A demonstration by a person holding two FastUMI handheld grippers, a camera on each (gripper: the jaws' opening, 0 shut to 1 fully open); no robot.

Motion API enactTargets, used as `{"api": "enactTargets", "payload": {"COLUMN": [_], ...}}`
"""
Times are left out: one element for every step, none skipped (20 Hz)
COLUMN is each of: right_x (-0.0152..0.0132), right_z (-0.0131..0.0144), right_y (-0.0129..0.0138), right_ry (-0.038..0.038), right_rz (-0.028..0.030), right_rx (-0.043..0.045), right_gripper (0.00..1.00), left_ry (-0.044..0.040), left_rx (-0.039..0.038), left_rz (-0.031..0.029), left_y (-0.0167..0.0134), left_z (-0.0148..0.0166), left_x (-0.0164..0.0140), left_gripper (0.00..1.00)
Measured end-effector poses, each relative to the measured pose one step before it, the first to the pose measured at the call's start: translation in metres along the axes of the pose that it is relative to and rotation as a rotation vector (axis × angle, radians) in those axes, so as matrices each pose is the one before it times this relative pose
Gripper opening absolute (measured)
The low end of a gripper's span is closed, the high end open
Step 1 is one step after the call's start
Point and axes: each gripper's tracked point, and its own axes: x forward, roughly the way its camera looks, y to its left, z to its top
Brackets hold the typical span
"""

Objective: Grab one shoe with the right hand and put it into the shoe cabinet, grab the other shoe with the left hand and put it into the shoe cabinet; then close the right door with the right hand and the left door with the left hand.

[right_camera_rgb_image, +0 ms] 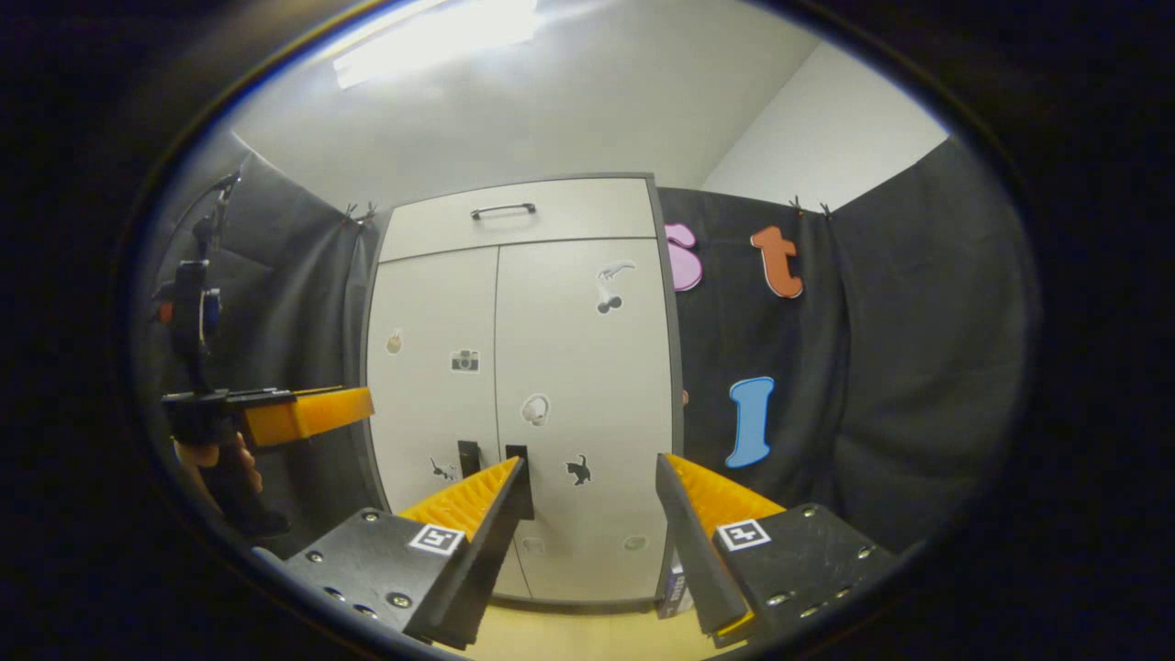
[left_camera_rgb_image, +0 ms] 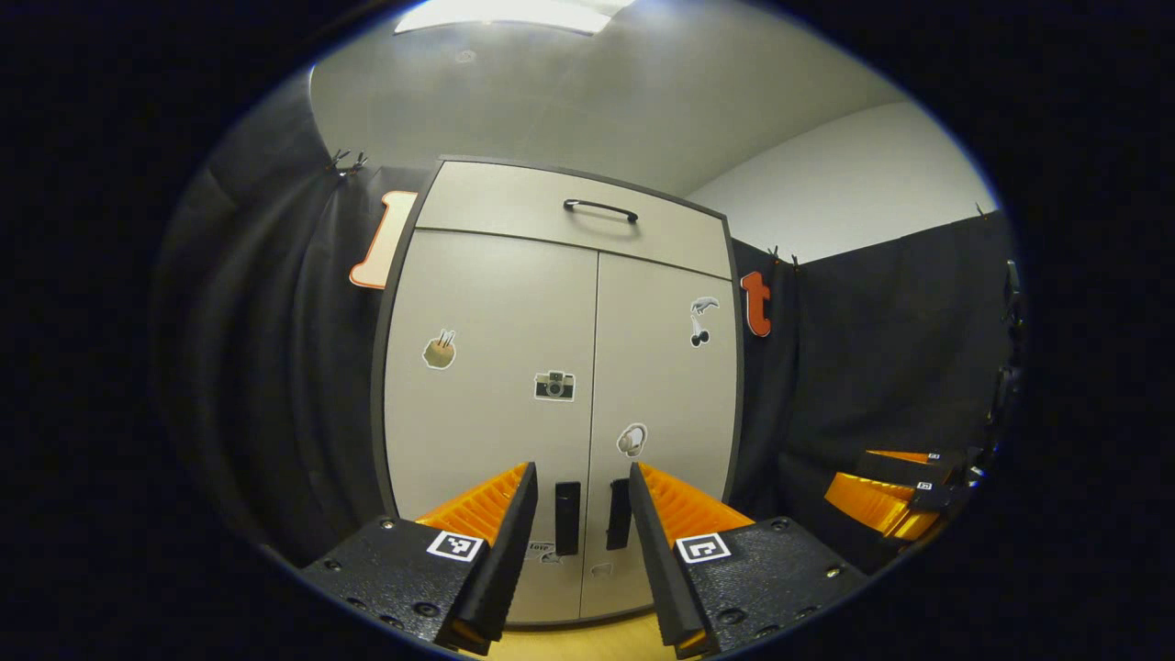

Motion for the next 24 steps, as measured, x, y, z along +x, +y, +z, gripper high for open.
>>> {"api": "enactTargets", "payload": {"right_x": [-0.00245,-0.00085,-0.00172,-0.0024,-0.00144,-0.00055,-0.00046,0.00015,-0.00004,0.00102,0.00143,0.00094,0.00181,0.00134,0.00182,0.00149,0.00201,0.00224,0.00235,0.00178,0.002,0.0009,0.00123,0.0005], "right_z": [-0.00141,-0.00086,-0.00081,-0.00174,-0.00087,-0.00023,-0.00039,-0.00017,0.00132,0.00158,0.00094,0.00109,0.00154,0.0001,0.00028,0.00066,0.00027,-0.0016,0.00066,0.00128,0.00112,-0.00014,0.00103,0.00074], "right_y": [0.0016,0.00251,0.00188,0.00121,0.00209,0.00258,0.00252,0.00236,0.00245,0.00119,0.00156,0.00215,0.00199,0.00116,0.00161,0.00103,0.00139,0.0009,0.00141,0.00109,0.00137,0.00055,0.00084,0.0003], "right_ry": [0.00225,0.00001,-0.00012,0.00142,0.00063,-0.00182,-0.00075,-0.00001,-0.00371,-0.00494,-0.00217,-0.00352,-0.00427,-0.00129,-0.00136,-0.00196,0.00156,0.0033,0.00001,-0.00178,-0.00142,-0.00105,-0.0017,-0.0007], "right_rz": [-0.00007,-0.00033,-0.00221,-0.00378,-0.00145,-0.00139,-0.00049,0.0015,0.00242,0.00103,0.00137,0.00309,0.00274,0.00247,0.00279,0.00065,0.00271,0.0023,0.00239,0.00223,0.00222,0.00183,0.00123,0.00203], "right_rx": [0.00055,-0.00039,-0.00138,-0.00055,-0.00045,0.00051,0.0007,0.00015,-0.00109,-0.0021,-0.00143,0.00008,0.00155,0.00331,0.00295,0.00251,0.00211,0.00096,-0.00049,-0.00138,-0.00166,-0.00139,-0.0003,0.00014], "right_gripper": [0.85,0.85,0.85,0.85,0.85,0.85,0.85,0.85,0.85,0.85,0.85,0.85,0.83,0.83,0.85,0.83,0.83,0.85,0.83,0.85,0.85,0.85,0.83,0.82], "left_ry": [0.00135,0.00026,0.00318,0.00306,0.00507,0.00117,0.00145,0.00182,-0.00249,-0.00492,-0.0018,-0.00183,-0.00262,-0.00069,-0.00281,-0.00355,-0.0019,0.00161,-0.00133,0.00022,-0.00128,0.00306,0.00253,0.00144], "left_rx": [0.0037,0.00282,0.00297,0.00163,0.00137,0.00046,0.00129,0.00206,0.00214,0.00106,-0.0011,-0.00171,-0.00137,-0.00006,0.00154,-0.00034,-0.00265,-0.00455,-0.00483,-0.00291,-0.00126,-0.00042,-0.00154,-0.00325], "left_rz": [-0.00331,-0.00325,-0.00029,-0.00131,-0.00443,-0.00232,-0.00206,-0.00039,0.00209,0.00089,0.00325,0.00252,0.00238,0.00444,0.00598,0.00613,0.00329,0.00143,0.00124,0.00072,0.00256,0.00114,0.00146,0.00073], "left_y": [-0.00029,0.00013,0.00026,0.0008,0.00048,0.00096,0.00119,0.00158,0.00228,0.00186,0.00202,0.00229,0.00168,0.00297,0.00318,0.00328,0.00241,0.00128,0.0018,0.0014,0.00118,0.00164,0.00054,0.00119], "left_z": [-0.00039,-0.00107,-0.00147,-0.00175,-0.00173,-0.00064,-0.00048,0.00025,0.00123,0.00153,0.00069,-0.00007,0.00118,0.00029,0.0006,0.00102,0.00024,-0.00042,0.00066,-0.00045,-0.00013,-0.00114,-0.00072,-0.00054], "left_x": [-0.00103,-0.00049,-0.00183,-0.00231,-0.00163,-0.00037,-0.00064,-0.00032,-0.00113,0.00004,-0.00059,-0.00007,-0.0004,-0.00062,-0.00003,-0.00028,0.00063,0.00147,0.00121,0.00187,0.00025,0.00064,0.00056,0.00091], "left_gripper": [0.61,0.61,0.61,0.61,0.65,0.61,0.61,0.61,0.61,0.61,0.61,0.61,0.61,0.61,0.62,0.62,0.61,0.61,0.62,0.62,0.62,0.62,0.62,0.61]}}
